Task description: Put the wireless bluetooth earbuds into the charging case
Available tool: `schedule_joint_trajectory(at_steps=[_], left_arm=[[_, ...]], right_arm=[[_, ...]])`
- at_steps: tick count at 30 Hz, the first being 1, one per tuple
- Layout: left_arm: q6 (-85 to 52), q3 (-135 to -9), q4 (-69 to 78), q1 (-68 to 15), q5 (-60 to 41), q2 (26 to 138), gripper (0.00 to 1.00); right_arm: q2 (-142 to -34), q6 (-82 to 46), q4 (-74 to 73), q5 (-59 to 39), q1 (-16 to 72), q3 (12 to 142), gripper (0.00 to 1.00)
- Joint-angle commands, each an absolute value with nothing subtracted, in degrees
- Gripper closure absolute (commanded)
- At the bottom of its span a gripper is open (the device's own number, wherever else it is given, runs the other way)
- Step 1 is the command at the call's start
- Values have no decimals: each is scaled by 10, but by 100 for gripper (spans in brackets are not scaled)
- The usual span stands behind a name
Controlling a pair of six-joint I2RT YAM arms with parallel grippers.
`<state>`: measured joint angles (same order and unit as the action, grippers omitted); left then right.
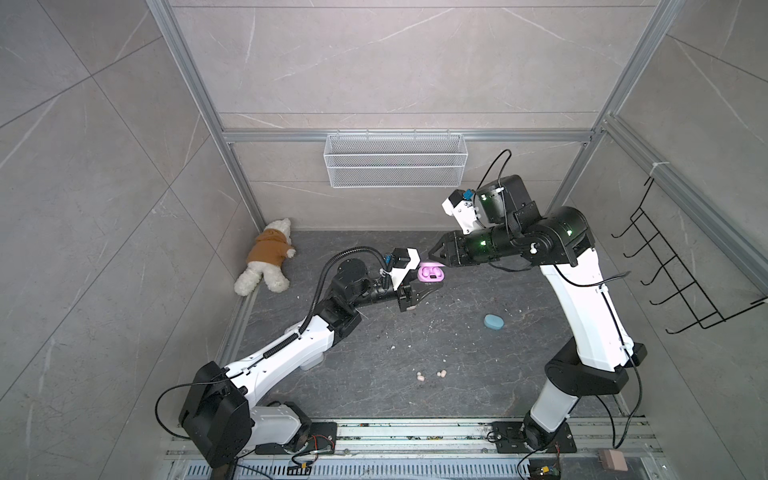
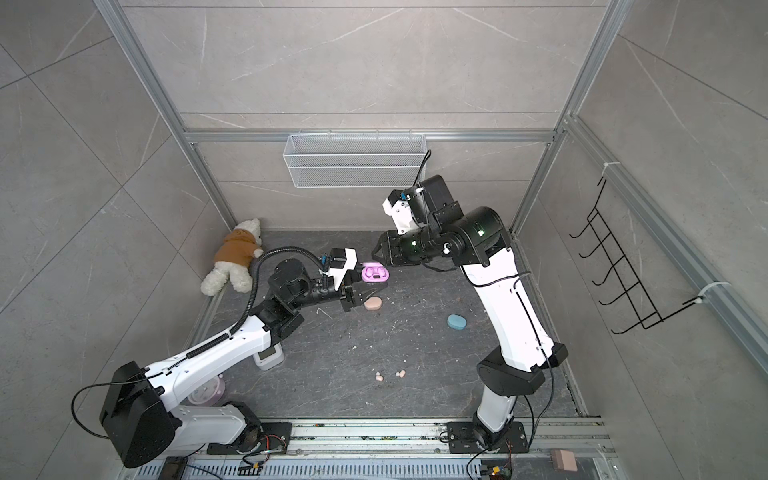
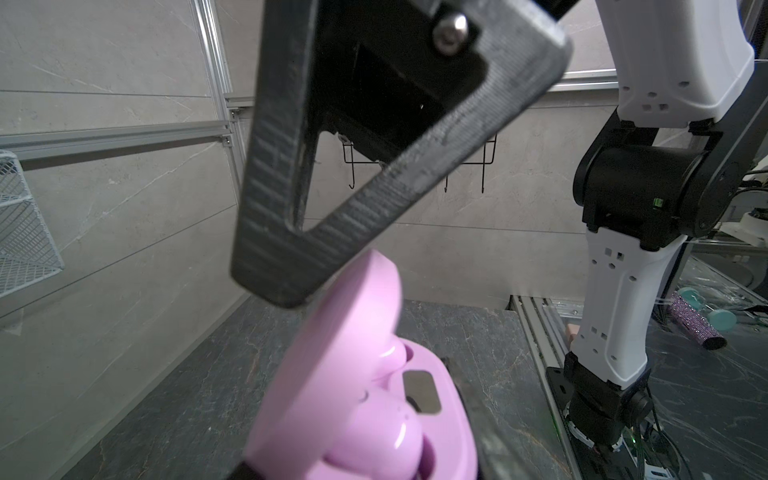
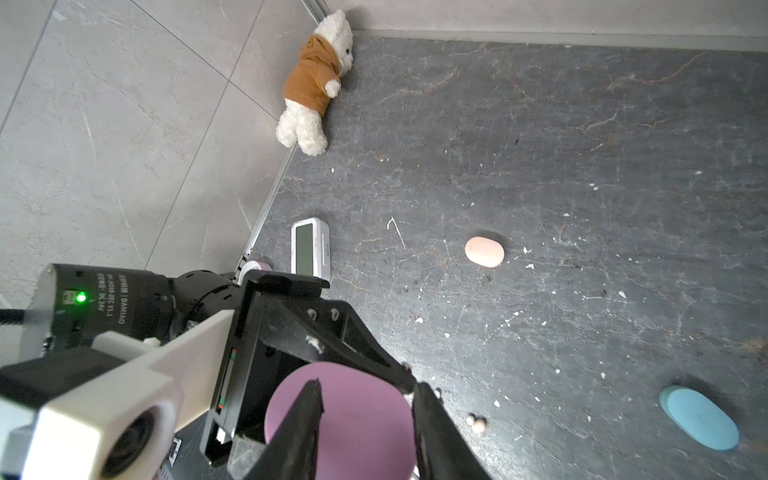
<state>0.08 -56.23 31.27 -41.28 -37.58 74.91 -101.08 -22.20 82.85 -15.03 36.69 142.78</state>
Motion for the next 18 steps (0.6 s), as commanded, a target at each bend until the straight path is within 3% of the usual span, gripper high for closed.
schedule_joint_trajectory(at_steps=[1,18], left_arm=[[18,-566,328,-414,-374,733,99],[22,-567,318,-414,-366,732,99]], right_arm=[[-986,-209,845,-160,370,1412,62],[-977,-197,883,-138,409,1386,62]])
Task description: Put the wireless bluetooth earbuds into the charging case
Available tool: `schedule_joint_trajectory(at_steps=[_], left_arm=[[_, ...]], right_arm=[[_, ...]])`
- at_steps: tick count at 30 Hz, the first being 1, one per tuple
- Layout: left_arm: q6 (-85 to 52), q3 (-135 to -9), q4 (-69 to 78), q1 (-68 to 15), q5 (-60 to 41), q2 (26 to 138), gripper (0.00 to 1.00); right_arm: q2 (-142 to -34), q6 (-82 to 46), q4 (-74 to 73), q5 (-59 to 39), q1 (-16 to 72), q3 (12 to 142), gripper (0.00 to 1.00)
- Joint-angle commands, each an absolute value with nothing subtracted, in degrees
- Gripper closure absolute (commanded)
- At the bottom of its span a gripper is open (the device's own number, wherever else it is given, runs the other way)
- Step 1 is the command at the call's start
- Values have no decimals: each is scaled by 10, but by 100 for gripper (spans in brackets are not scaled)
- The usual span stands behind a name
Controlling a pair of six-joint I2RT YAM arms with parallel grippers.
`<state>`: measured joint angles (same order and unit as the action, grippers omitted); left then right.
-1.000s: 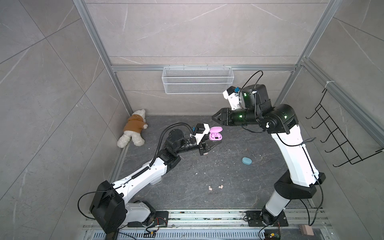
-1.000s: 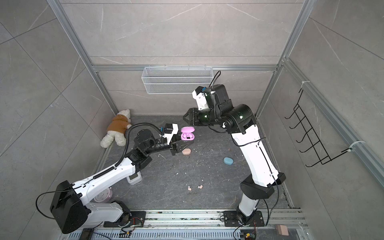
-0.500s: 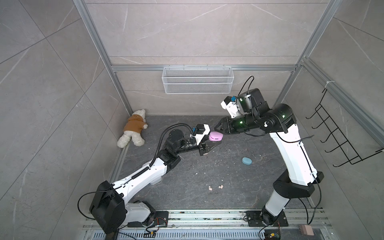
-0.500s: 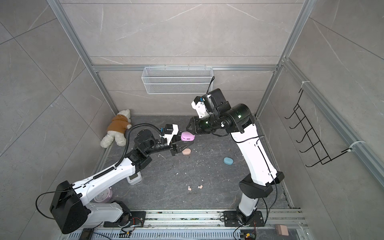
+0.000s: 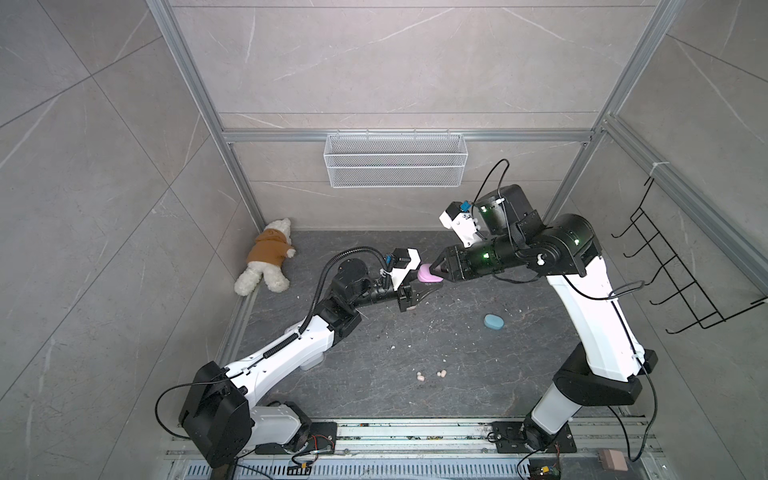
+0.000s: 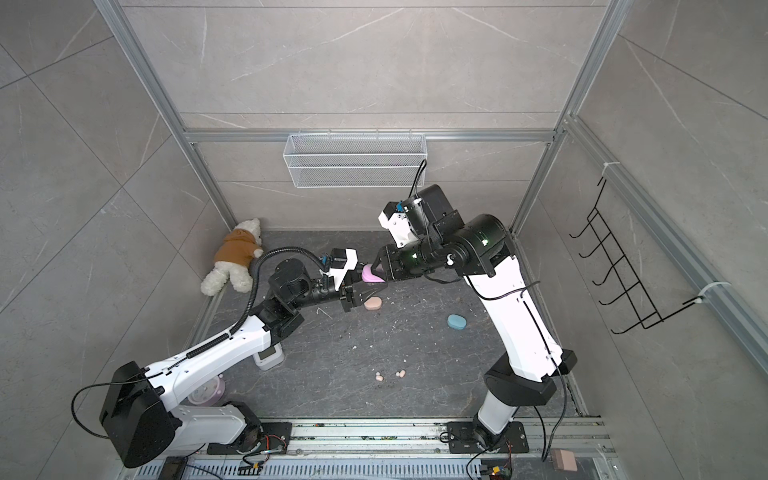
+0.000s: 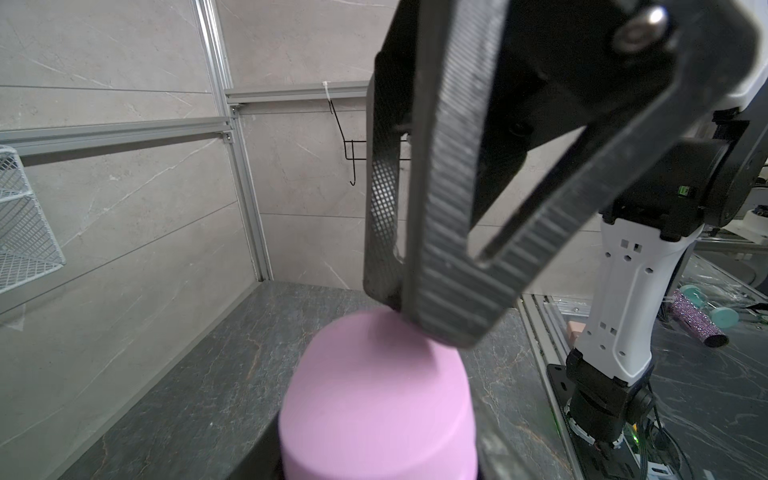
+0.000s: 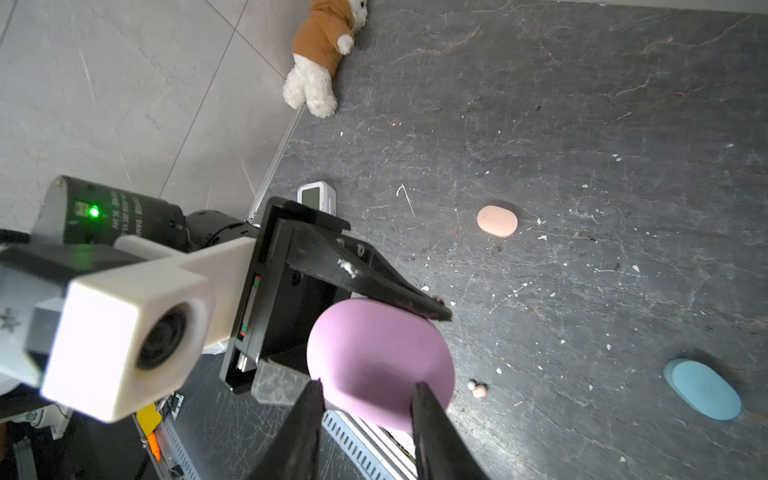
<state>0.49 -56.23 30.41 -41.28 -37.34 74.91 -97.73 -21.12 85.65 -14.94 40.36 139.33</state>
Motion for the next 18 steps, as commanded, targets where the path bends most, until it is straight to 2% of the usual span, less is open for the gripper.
schedule_joint_trajectory(at_steps=[1,6,8,9,11,18], left_arm=[[22,-567,317,-414,-366,732,99],[24,-569,313,-414,-366,730,99],[25,-569,309,-414,-367,730,99],[25,-569,309,-414,-367,731,99],[25,-569,308,-414,-369,731,99],[23,-569,312,-414,-371,735,99]], right_arm=[[-979,-197,884,-136,409,1385,62],[-990,-199,897,-109,411,1403,59],[-987,-208,892,-95,411,1413,39],[-985,-213,888,-93,411,1415,33],[-984,-226,881,-89,410,1416,27],[-1001,-238,876,-104,411,1404,22]])
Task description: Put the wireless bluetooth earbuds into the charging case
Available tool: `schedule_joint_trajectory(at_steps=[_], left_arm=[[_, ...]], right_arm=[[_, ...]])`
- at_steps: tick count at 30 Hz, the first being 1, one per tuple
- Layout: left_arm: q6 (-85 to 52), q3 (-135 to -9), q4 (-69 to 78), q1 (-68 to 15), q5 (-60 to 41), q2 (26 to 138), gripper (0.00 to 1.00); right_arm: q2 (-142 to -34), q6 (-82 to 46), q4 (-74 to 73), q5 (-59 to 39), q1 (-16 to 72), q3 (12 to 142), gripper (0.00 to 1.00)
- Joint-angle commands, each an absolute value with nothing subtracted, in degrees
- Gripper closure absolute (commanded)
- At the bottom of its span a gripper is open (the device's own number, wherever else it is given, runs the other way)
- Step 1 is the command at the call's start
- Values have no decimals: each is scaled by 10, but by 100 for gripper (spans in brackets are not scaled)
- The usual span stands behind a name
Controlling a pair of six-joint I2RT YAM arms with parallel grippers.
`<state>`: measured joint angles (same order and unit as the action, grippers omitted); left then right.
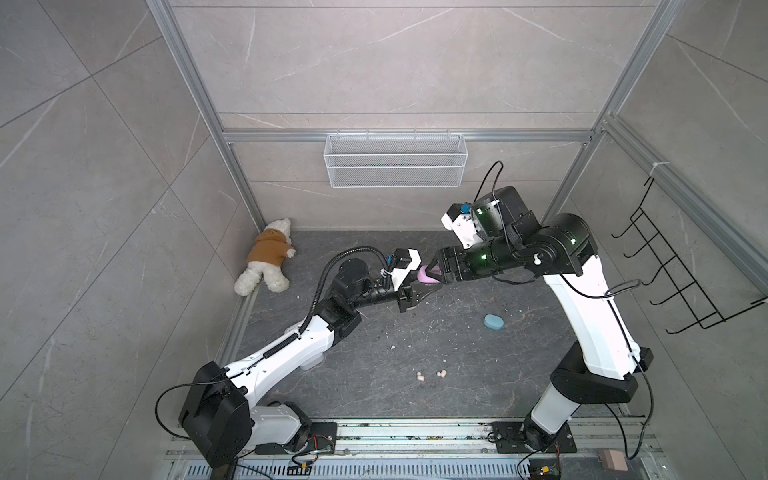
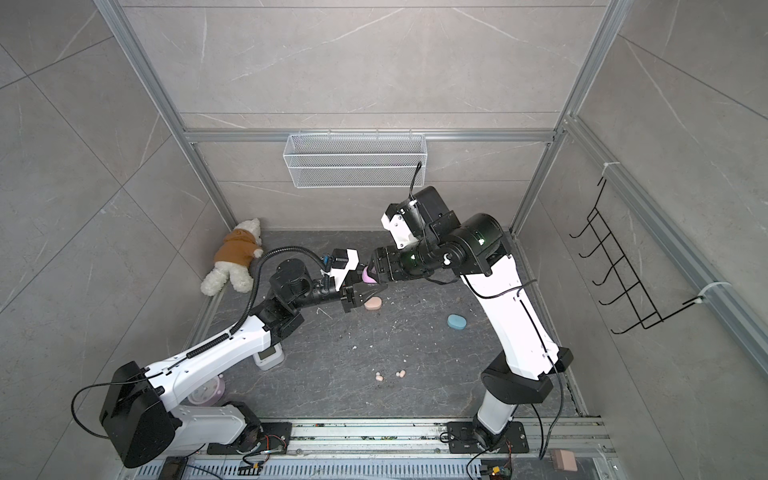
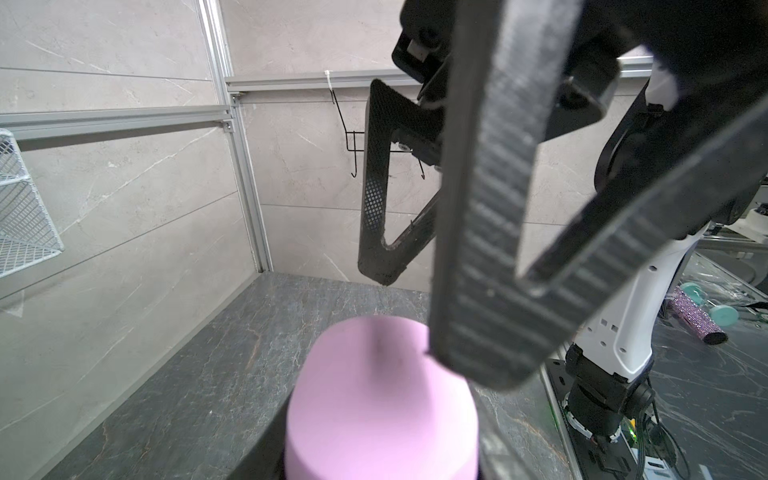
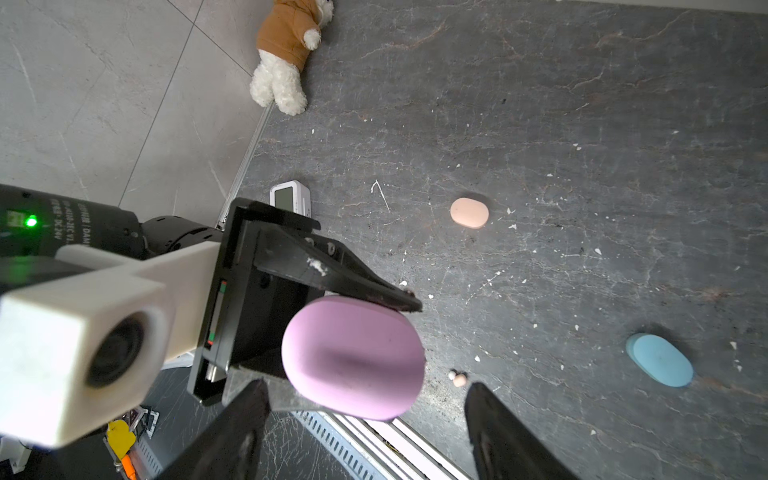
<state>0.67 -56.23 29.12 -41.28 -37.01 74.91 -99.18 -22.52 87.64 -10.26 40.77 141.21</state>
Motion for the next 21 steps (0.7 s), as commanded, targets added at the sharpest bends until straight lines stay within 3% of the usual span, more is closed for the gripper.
schedule_joint_trajectory(at_steps=[1,11,21], left_arm=[[23,-569,312,-414,-371,734,99],[26,-568,309,-414,-371,734,99],[23,-566,314,-414,-371,735,99]], right_arm=[[-1001,-240,870,-107,411,1400,22],[-1022,-256,844,-132,421,1393,21],[-1034,-262,856,-112,428,1405,29]])
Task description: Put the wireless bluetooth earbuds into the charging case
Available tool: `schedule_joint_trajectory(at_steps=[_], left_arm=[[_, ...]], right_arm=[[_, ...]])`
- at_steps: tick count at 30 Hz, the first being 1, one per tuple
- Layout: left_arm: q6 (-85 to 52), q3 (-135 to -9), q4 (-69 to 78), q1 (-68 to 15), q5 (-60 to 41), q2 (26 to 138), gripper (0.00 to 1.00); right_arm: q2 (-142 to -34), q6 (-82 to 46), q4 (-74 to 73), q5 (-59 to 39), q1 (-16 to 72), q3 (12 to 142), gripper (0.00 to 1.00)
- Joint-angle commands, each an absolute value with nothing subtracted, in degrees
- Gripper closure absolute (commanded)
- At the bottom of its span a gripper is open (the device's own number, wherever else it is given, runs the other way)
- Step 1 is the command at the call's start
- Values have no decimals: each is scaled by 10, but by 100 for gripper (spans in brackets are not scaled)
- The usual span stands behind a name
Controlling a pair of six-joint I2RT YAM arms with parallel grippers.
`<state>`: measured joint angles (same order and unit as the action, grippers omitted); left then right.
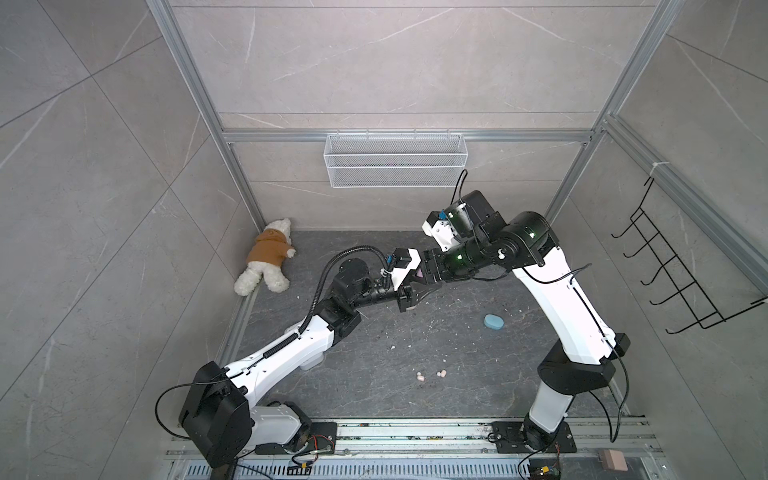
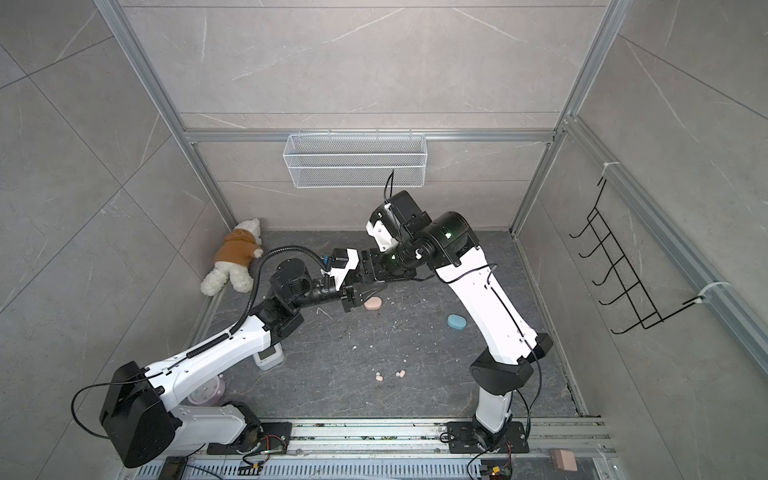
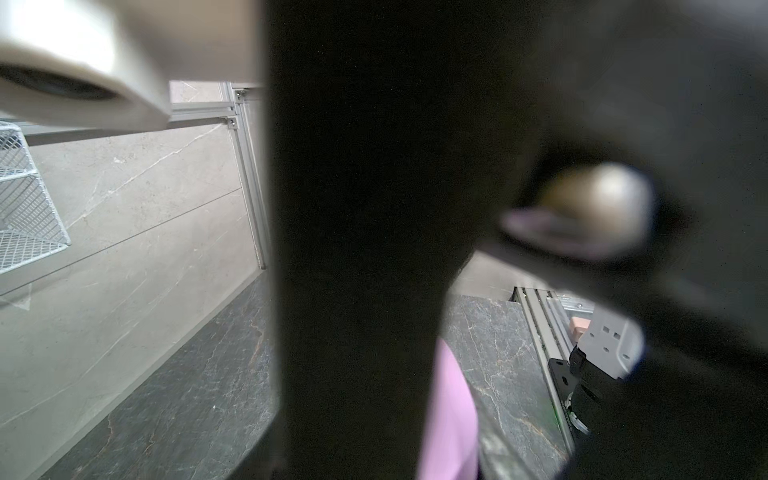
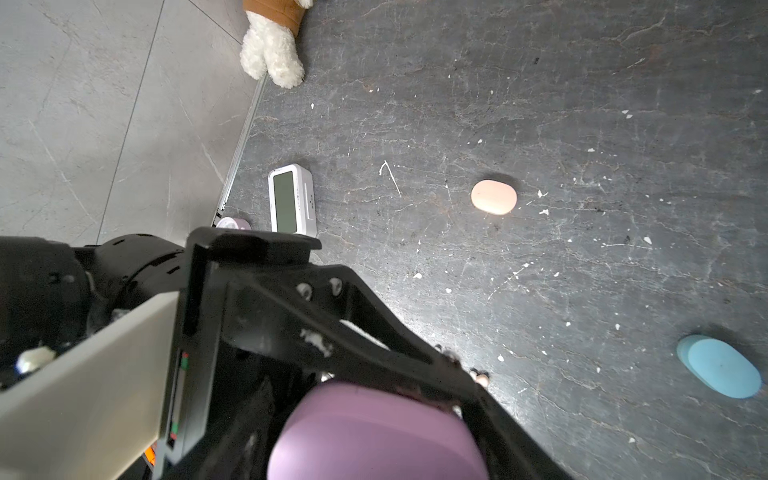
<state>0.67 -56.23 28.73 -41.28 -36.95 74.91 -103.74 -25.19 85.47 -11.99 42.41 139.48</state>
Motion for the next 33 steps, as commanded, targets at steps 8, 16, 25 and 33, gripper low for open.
schedule_joint_trajectory(at_steps=[8,16,25,33], left_arm=[[25,-567,310,-414,-373,735,99],[26,-571,298,-414,-374,738,92],[28,-537,255,-414,-337,707,24],[25,-493,154,-413,-249,650,6]], right_arm=[[-1028,-265,848,-110,428,1405,45],[-1024,-261,851,-83,428,1418,49],[-976,-246,840,-5,409,1335,46],[-860,-256,683,-15,334,1032,45]])
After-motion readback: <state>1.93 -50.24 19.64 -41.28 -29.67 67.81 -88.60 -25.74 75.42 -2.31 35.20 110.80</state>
